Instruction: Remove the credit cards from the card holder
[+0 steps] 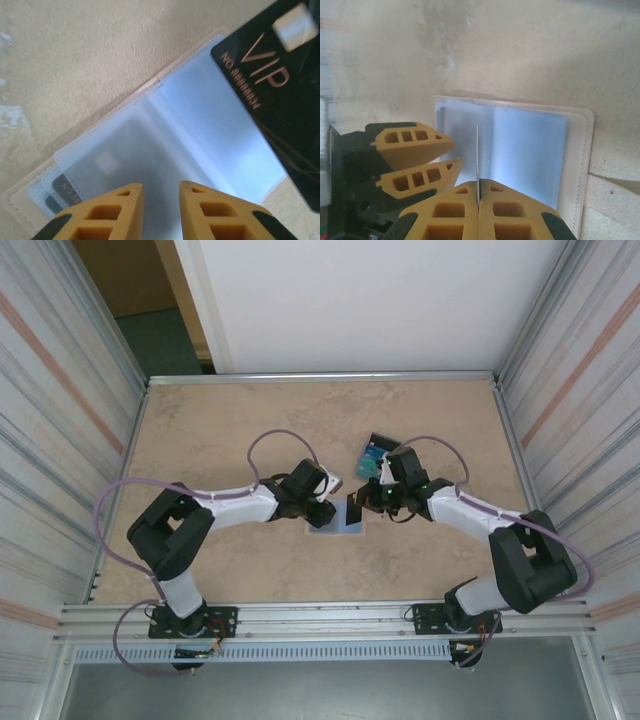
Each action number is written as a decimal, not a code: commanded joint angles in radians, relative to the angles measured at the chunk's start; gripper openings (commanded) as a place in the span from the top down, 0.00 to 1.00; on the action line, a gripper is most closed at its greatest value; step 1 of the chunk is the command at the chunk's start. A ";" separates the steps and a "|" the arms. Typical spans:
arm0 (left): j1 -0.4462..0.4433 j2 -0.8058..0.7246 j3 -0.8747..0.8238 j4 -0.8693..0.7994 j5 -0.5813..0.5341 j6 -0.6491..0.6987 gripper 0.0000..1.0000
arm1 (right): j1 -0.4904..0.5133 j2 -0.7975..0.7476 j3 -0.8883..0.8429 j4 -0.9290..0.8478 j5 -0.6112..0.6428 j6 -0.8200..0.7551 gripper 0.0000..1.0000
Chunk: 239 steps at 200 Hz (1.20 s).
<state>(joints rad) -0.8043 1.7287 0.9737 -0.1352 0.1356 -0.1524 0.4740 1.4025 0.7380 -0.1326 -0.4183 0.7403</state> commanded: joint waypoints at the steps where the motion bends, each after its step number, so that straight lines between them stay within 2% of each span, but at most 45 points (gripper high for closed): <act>1: 0.010 -0.092 -0.002 0.001 -0.031 -0.009 0.61 | -0.018 -0.076 0.072 -0.134 0.070 -0.122 1.00; 31: 0.010 -0.174 -0.036 0.032 -0.085 -0.033 0.37 | -0.034 -0.136 0.148 -0.222 0.170 -0.242 1.00; 61: 0.011 -0.242 -0.075 0.048 -0.180 -0.059 0.02 | -0.037 -0.160 0.213 -0.251 0.263 -0.385 1.00; 88: 0.013 -0.306 -0.139 0.102 -0.244 -0.071 0.01 | -0.038 -0.143 0.265 -0.247 0.327 -0.530 1.00; 124: 0.017 -0.359 -0.203 0.170 -0.258 -0.074 0.01 | -0.045 -0.082 0.291 -0.187 0.413 -0.721 1.00; 175: 0.017 -0.404 -0.258 0.224 -0.266 -0.074 0.01 | -0.083 0.056 0.383 -0.142 0.424 -0.921 1.00; 239: 0.023 -0.431 -0.279 0.220 -0.293 -0.078 0.01 | -0.144 0.210 0.494 -0.132 0.420 -1.062 1.00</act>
<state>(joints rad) -0.7910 1.3251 0.7078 0.0631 -0.1265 -0.2146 0.3527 1.5673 1.1885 -0.2771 0.0006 -0.2264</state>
